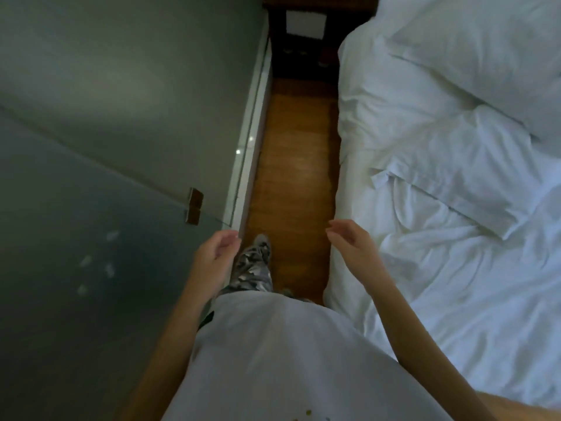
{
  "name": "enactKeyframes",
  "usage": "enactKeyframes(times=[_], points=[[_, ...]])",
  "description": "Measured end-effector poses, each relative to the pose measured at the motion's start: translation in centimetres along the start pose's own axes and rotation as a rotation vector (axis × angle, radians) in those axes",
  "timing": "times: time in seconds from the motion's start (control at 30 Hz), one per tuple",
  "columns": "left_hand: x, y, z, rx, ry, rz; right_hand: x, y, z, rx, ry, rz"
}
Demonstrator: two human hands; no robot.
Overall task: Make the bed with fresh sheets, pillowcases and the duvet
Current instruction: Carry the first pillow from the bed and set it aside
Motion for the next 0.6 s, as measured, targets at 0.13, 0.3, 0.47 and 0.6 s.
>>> enactKeyframes(times=[0.13,0.3,0.47,0.6], points=[[4.2,3.3,9.8,-0.152,0.001,0.022,-1.4,-2.1,5.4,0.108,0.102,0.058],[12.8,9.2,21.2,-0.316,0.024,0.024,-4.0,-7.4,10.6,0.330,0.239,0.195],[20.7,15.3,28.4,-0.427,0.039,0.080,-4.8,-12.8,14.2,0.499,0.325,0.312],[23.9,19.8,33.5,-0.498,0.021,0.174,-2.3,-15.8,17.6,0.584,0.434,0.444]])
Point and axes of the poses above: each hand's wrist, its own z-axis towards the middle knuckle, its own y-axis out of the palm, x = y × z, the point moved 8 cm from there along z, towards the middle knuckle, and after that the axes turned 15 degrees about -z, right-handed, at the moved point
